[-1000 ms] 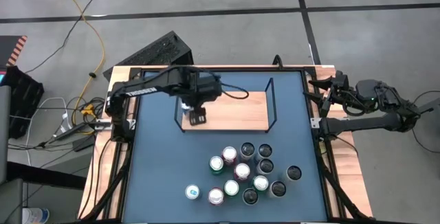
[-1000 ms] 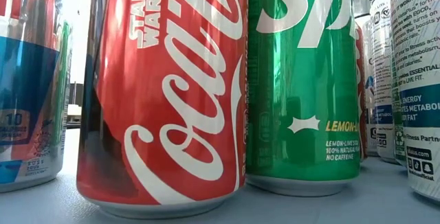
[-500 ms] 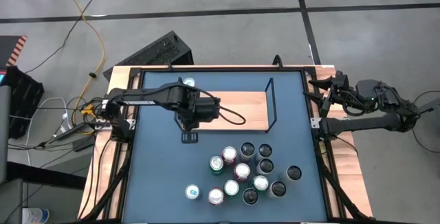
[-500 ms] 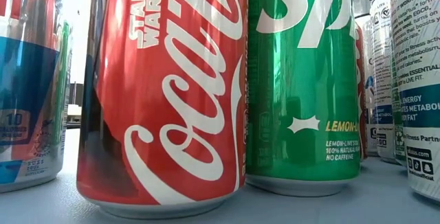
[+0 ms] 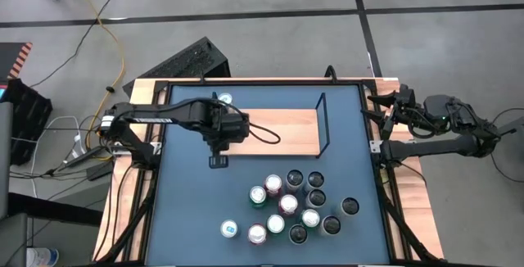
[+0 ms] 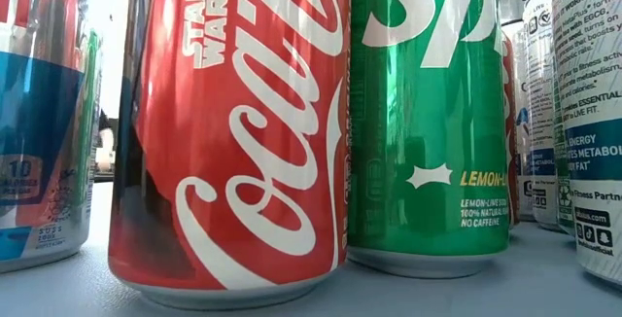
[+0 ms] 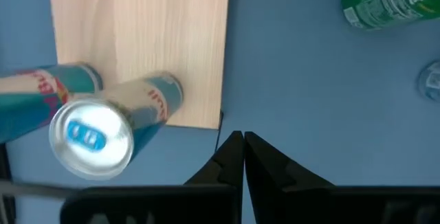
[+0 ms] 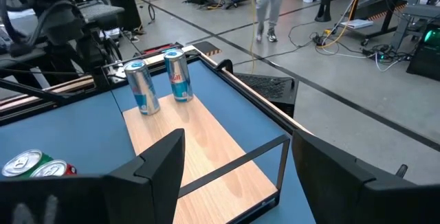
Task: Place canned beverage on shelf
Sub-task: Put the top blue soda can on the shelf aligned with the other blue soda can
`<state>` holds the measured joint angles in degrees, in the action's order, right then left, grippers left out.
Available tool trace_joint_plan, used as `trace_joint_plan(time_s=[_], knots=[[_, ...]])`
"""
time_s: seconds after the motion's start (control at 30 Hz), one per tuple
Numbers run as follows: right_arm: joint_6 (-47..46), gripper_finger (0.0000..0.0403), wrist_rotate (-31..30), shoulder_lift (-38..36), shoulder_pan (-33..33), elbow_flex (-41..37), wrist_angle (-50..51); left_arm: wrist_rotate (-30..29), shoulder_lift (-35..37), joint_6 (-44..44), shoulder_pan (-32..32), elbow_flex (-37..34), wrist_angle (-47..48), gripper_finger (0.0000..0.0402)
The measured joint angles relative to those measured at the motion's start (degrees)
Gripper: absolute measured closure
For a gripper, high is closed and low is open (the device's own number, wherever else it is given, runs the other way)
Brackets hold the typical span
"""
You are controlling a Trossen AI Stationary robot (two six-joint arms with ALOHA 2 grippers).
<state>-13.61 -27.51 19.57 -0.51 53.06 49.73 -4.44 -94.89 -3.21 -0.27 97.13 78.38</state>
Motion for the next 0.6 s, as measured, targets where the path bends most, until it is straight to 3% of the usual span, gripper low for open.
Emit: trace_joint_plan(time_s=[0.6], knots=[[-1.4,0.0142,0.0,0.0,0.0,0.0,0.0,-4.3,-0.4,4.3,3.5,-6.6,-2.9,0.0401]])
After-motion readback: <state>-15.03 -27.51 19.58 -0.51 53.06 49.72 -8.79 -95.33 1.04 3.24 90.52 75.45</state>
